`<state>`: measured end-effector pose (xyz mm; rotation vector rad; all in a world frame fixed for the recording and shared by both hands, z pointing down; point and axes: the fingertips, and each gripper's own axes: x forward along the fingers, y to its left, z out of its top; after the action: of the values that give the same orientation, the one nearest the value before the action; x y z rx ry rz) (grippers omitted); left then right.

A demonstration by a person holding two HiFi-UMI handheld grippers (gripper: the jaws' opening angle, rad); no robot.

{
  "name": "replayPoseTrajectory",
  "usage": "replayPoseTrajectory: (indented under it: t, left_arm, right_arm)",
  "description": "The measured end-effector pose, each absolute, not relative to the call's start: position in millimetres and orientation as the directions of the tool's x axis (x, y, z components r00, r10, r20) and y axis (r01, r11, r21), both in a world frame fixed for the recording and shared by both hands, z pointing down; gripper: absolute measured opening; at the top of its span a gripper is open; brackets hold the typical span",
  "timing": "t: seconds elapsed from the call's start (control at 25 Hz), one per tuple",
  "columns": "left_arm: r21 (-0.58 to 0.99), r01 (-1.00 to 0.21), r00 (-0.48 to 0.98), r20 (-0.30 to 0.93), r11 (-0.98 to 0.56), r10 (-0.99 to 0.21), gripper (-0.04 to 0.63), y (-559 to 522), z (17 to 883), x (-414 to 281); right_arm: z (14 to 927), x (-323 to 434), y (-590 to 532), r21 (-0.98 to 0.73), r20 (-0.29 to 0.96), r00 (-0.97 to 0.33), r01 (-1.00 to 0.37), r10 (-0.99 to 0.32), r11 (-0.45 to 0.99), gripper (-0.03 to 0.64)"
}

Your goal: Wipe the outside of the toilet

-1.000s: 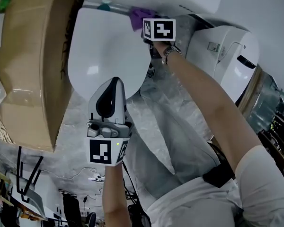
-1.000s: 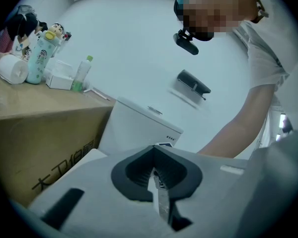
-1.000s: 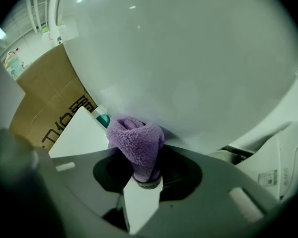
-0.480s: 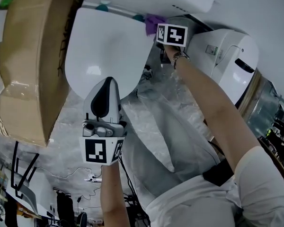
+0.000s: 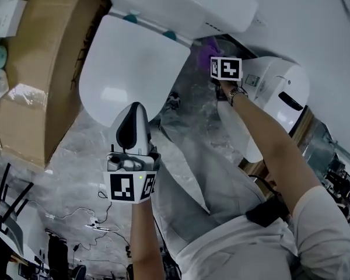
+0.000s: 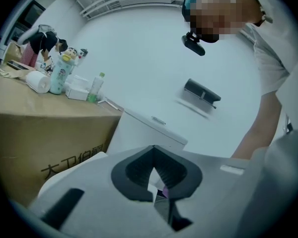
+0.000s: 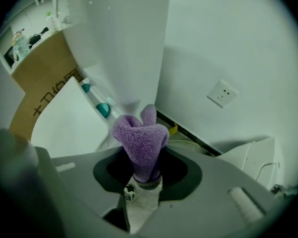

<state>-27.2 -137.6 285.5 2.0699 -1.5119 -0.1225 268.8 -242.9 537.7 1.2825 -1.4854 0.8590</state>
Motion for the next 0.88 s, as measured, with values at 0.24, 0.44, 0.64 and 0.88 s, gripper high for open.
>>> replayPoseTrajectory:
  t: [0.24, 0.44, 0.64, 0.88]
  left_arm:
    - [0.494, -0.855, 0.315, 0.252, -0.158, -0.915, 0.005, -122, 289, -59]
    - [0.478, -0.871, 0.261, 0.249, -0.116, -0.933, 0.005, -112, 302, -104]
    - [0.504, -0.856, 0.258, 0.228, -0.113, -0.939, 0.005, -92, 307, -132]
    - [0.557, -0.829, 0.226, 0.245, -0.054, -0.943, 0.005, -68, 327, -173]
  right_arm:
    - [506, 165, -249, -0.056, 0.892, -0.279, -0.85, -0.356, 0.524, 0.127]
    - [504, 46, -276, -0.013, 0.841, -0.401, -0.687, -0.364, 0.726, 0.129]
    - [504, -34, -317, 0.033, 0.815, -0.407, -0.678, -0.412, 0.735, 0.13]
    - [509, -77, -343, 0.082, 0.828, -0.342, -0.71, -0.444, 0.699, 0.13]
